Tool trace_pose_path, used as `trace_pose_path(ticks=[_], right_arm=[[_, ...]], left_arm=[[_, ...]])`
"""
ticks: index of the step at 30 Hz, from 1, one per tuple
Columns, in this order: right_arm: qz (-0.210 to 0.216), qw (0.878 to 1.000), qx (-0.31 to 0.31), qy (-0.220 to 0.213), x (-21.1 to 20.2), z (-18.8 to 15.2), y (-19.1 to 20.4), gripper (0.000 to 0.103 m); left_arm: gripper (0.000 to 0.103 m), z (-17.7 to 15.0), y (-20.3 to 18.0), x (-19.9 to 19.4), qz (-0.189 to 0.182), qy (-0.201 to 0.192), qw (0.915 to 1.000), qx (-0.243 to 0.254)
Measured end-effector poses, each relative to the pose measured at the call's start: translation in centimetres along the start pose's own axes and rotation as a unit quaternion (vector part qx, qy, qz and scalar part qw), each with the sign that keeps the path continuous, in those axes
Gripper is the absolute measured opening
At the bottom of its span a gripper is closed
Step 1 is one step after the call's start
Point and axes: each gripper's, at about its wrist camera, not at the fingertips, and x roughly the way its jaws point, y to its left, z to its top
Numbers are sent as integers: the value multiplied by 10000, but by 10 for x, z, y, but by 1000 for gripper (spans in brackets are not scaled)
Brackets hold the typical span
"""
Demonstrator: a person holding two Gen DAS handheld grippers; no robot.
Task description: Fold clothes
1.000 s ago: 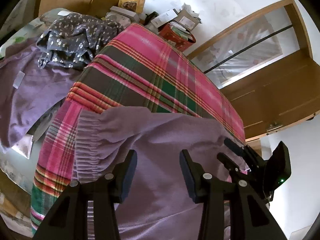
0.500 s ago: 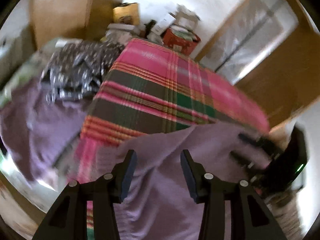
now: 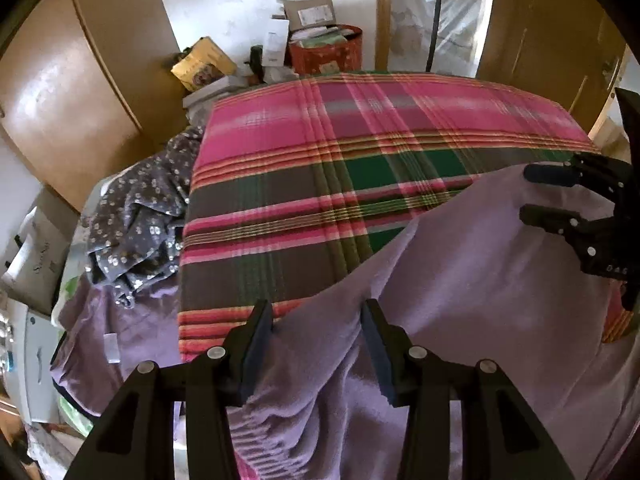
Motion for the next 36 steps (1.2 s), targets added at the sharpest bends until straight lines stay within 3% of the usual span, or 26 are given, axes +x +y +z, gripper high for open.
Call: trace_pose_path(ticks=[3,8,16,18,23,26,34,36], right_arm=[[-88,9999,-80,34,2,0,-3,52],[-196,9997,-132,116,7,2,-16,52],[-157,9990,331,261,17,-3,-47,52],[-72,9986,398,328,21,-4,-52,53],[-10,9990,323,319,21,-4,-51,53],[50,9990,301,327,21,-4,-49,53],[113,9991,275,319,20,-5,-48,51],[151,9992,208,322,19,-5,-46,44]], left_arm=[[47,2,2,8,7,111,9999,-31],[47,-2,14,15,-395,292,9983,-322],[45,-6,18,14,-628,340,9963,-470],[41,-7,19,15,-638,325,9961,-514],[14,-5,33,15,-1073,294,9899,-878],[6,-8,35,15,-1229,261,9871,-994],[5,-15,34,-8,-1239,-300,9877,-907],[5,-16,34,-13,-1241,-376,9878,-856]])
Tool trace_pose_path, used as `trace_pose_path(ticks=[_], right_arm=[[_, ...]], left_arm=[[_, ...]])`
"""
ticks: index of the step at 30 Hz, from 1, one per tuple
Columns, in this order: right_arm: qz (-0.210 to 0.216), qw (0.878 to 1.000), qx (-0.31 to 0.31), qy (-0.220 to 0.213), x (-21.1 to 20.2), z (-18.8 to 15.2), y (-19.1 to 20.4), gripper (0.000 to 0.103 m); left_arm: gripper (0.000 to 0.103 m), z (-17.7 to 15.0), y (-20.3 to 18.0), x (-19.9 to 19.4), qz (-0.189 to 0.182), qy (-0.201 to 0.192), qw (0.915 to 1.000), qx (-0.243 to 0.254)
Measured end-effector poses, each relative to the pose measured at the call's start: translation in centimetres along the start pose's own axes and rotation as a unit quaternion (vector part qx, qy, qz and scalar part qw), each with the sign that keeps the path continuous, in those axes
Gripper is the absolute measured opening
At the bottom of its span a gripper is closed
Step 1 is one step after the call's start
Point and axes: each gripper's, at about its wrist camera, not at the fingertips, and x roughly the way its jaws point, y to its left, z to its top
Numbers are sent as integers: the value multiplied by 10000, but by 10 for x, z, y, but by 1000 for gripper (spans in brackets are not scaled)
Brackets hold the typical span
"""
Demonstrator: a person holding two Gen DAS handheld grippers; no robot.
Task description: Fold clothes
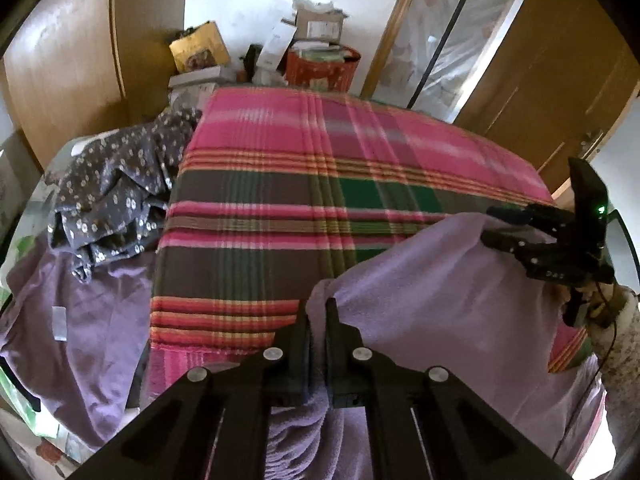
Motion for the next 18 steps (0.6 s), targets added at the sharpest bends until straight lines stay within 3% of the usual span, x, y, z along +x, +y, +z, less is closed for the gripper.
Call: trace_pose_path(ticks=[9,18], right_arm=[[-49,9993,-360,-6,-8,-4,15,10],[-815,9889,-1019,-718,-59,-27,51,9]], left_arm=[[5,-4,-2,-11,0,-224,9997,40],[5,-15,-6,-25,15,-275,9996,6]])
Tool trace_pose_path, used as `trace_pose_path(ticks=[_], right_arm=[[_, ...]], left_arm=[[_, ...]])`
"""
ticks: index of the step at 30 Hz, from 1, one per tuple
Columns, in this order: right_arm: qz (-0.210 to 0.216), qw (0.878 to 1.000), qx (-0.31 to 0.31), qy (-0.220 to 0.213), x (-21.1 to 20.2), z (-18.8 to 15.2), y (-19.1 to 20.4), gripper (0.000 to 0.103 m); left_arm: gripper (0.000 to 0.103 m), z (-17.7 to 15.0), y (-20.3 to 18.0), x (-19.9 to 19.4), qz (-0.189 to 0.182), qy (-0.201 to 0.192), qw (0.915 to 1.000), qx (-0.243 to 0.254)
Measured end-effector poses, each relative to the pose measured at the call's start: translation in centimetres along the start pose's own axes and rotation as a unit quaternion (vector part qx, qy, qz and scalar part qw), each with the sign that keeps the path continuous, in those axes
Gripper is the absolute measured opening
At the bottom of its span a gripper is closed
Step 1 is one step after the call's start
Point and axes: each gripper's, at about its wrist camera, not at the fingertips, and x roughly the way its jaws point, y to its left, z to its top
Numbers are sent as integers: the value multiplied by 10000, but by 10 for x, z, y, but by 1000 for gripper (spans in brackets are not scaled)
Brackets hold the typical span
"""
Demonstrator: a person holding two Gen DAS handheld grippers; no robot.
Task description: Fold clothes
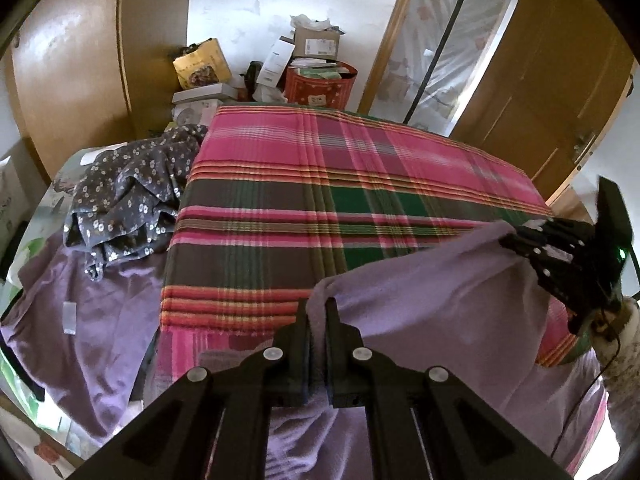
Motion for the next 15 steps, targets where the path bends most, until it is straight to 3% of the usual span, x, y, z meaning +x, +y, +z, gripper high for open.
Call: trace_pose_path(ticks=[8,15], right_arm=[[-528,9974,-439,-235,-44,-35,41,9],[-779,9941,-751,-59,-46,-58,68,9]], left_arm=[[5,-33,-18,-16,77,50,9996,278],[6,-58,-21,-18,-9,116,9996,259]])
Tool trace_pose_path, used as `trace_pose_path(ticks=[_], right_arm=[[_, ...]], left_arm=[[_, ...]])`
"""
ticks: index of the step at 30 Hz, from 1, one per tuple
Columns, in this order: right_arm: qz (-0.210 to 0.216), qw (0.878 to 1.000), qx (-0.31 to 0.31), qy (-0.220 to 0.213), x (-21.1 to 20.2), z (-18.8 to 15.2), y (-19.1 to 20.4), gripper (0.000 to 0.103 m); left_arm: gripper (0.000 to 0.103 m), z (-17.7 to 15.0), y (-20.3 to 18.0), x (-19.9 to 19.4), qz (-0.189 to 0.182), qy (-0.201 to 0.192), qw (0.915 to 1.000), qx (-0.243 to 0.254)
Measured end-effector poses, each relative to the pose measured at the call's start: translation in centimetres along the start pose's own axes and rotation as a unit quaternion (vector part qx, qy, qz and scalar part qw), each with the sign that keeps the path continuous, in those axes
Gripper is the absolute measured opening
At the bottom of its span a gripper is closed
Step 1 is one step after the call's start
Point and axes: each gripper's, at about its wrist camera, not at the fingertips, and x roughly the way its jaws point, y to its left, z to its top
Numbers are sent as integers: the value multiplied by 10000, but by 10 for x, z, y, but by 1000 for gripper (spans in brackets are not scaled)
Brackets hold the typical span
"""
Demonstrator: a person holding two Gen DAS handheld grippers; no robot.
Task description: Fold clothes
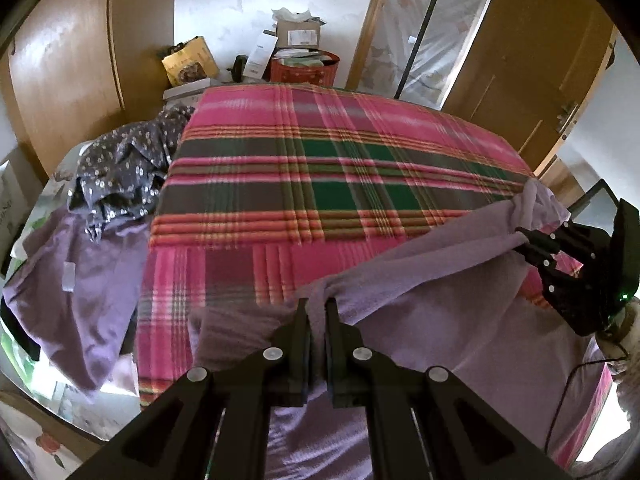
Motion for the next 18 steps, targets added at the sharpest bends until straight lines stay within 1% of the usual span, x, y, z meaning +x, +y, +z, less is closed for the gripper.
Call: trace_pose_path(ticks=[5,8,11,15,18], right_arm=[[-83,9998,179,-85,-4,-5,0,9],[-208,9997,57,-81,-5,-10,9,9],[-349,9993,-135,-95,-6,-11,16,9],[-363,9993,-41,-80,-8,-13,14,9],[-388,9992,-44,-33,-8,-15,15,9]], left_arm=[[7,-12,1,-7,-247,-43,9996,-92],[9,-24,8,-14,-497,-138,9979,-388],[12,-34,13,-20,-604,-174,9957,-682],[16,-44,20,-29,-858,-169,9884,-1240],[29,-50,27,-35,-1048,-188,9795,-1707]])
